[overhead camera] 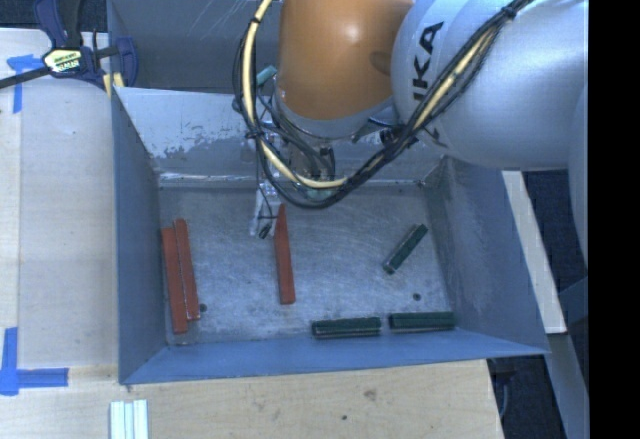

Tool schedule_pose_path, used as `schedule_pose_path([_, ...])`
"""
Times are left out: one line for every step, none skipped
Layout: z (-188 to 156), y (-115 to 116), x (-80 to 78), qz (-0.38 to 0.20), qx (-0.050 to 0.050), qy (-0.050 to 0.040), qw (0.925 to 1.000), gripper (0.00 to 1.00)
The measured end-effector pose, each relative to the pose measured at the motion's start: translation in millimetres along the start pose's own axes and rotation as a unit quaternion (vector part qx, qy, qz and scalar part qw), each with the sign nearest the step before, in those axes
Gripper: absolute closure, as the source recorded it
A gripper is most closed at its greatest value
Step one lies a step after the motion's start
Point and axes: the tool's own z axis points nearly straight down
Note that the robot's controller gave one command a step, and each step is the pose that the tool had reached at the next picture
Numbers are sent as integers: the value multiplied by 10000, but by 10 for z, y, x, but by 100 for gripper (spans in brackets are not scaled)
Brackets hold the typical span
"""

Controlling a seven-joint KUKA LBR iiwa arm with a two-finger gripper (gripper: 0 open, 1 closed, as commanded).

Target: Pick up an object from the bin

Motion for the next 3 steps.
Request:
schedule_pose_path([1731,-707,-66,-2160,3,-12,9764,0])
schedule_pose_path([1406,-753,-73,-2983,8,-59,9545,0])
schedule_pose_path([1348,-662,-183,-3616,7,-54,9323,0])
